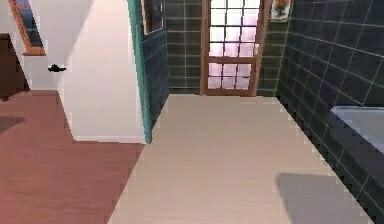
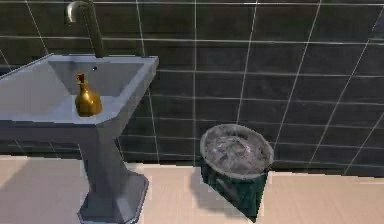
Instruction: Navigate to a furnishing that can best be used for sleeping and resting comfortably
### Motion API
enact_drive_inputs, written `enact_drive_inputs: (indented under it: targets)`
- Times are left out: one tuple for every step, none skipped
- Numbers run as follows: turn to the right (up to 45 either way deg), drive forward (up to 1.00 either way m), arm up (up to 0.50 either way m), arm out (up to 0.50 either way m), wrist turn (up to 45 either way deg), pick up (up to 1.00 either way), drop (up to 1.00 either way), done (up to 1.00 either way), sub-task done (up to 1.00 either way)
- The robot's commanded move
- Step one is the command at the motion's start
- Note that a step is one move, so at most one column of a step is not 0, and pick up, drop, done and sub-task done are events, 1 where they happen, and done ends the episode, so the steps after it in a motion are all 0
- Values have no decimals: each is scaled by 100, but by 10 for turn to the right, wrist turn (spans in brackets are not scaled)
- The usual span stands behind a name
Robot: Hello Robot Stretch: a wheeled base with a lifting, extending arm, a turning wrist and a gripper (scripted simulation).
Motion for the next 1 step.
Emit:
enact_drive_inputs:
  targets:
    - [0,50,0,0,0,0,0,0,0]
